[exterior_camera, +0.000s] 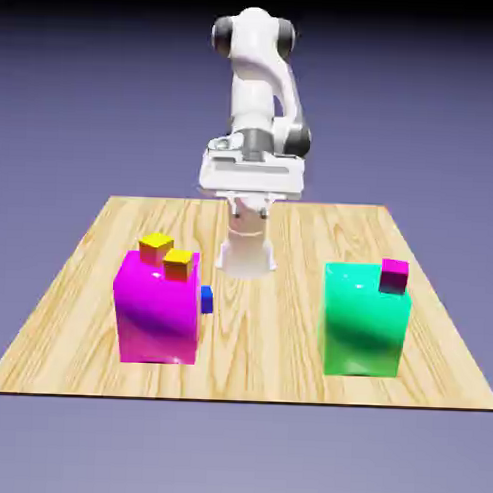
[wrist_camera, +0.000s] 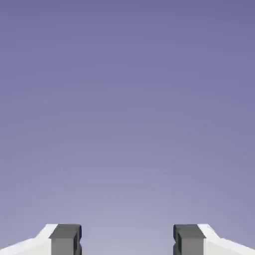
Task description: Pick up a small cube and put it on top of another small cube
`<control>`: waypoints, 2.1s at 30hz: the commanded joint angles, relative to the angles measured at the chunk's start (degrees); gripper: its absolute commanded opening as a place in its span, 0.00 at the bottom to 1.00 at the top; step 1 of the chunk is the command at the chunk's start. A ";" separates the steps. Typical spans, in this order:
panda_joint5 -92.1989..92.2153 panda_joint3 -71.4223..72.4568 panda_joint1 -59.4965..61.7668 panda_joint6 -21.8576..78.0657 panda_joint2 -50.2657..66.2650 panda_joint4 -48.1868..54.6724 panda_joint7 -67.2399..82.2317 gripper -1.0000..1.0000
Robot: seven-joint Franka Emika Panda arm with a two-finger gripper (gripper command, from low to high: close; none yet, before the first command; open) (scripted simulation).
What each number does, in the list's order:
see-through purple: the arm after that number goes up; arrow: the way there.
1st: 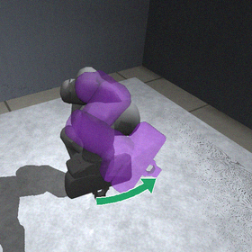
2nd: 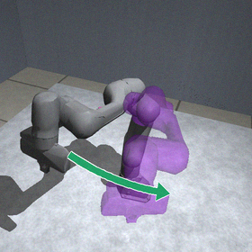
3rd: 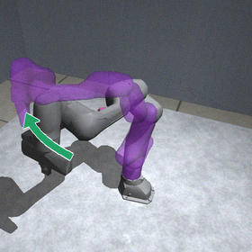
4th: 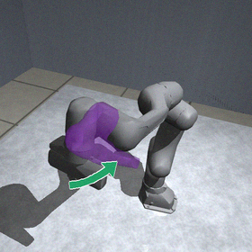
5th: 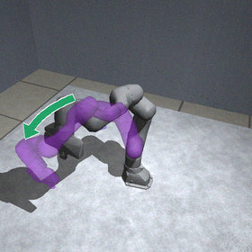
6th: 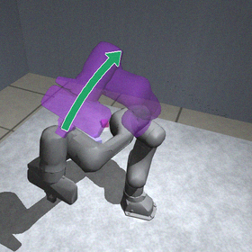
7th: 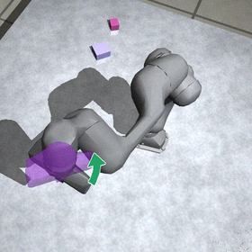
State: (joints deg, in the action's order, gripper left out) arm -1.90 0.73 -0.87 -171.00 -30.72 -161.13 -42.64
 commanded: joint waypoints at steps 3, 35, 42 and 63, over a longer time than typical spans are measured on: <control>-5.09 1.77 -0.16 7.48 4.92 -0.30 -0.47 0.50; -73.23 28.72 6.28 81.09 59.01 -4.23 -13.92 0.50; -85.93 28.52 10.27 83.01 64.40 -3.77 -17.92 0.50; -57.34 34.04 -7.16 73.71 58.85 6.93 -14.00 0.00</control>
State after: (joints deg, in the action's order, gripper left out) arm -59.11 34.77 -8.03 -97.31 28.13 -154.21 -56.62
